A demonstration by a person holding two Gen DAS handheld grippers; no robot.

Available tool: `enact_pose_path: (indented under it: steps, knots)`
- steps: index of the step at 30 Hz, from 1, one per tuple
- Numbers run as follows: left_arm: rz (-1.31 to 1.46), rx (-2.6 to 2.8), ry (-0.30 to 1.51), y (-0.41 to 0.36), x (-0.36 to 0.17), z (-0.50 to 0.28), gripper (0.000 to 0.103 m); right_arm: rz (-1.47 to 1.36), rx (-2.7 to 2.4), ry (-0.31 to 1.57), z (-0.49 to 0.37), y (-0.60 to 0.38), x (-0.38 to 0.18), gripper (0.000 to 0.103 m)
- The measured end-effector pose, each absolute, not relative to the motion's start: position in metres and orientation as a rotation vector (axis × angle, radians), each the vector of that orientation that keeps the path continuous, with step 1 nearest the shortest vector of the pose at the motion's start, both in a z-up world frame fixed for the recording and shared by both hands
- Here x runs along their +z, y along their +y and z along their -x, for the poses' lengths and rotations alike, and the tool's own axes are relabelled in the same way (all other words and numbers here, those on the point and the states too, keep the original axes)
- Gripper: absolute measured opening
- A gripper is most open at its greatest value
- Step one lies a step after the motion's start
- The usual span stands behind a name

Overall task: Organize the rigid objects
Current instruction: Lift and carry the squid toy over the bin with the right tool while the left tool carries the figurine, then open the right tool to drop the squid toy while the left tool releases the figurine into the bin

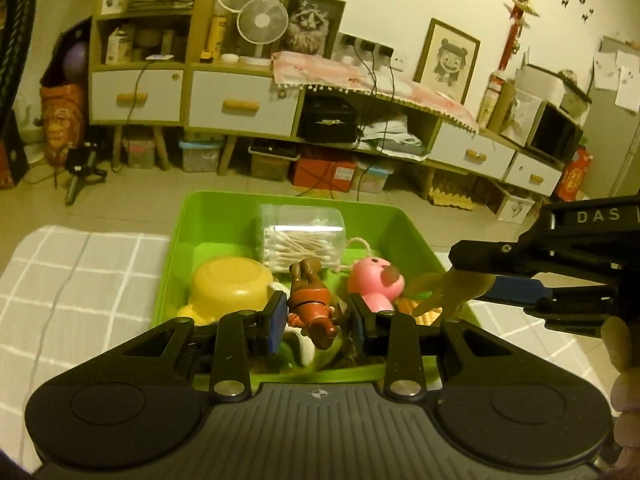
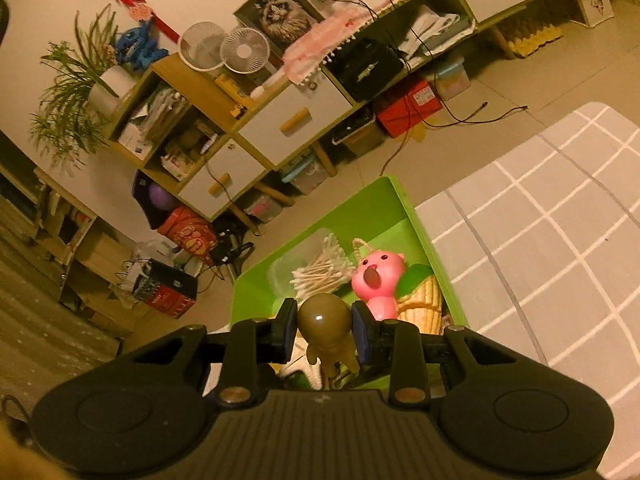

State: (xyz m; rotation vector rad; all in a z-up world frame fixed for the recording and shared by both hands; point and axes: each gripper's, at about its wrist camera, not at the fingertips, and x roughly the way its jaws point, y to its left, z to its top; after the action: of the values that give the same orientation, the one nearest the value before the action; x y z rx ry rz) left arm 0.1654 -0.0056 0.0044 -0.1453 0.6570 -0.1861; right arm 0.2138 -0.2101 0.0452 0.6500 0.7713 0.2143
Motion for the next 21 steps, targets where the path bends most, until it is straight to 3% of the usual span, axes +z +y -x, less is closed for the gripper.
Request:
enact_pose_path:
  steps: [21]
  knots:
    - [0.068, -0.138, 0.692, -0.007, -0.01, -0.186, 0.038, -0.657, 0.2, 0.807, -0.242, -0.208, 0.014, 0.014]
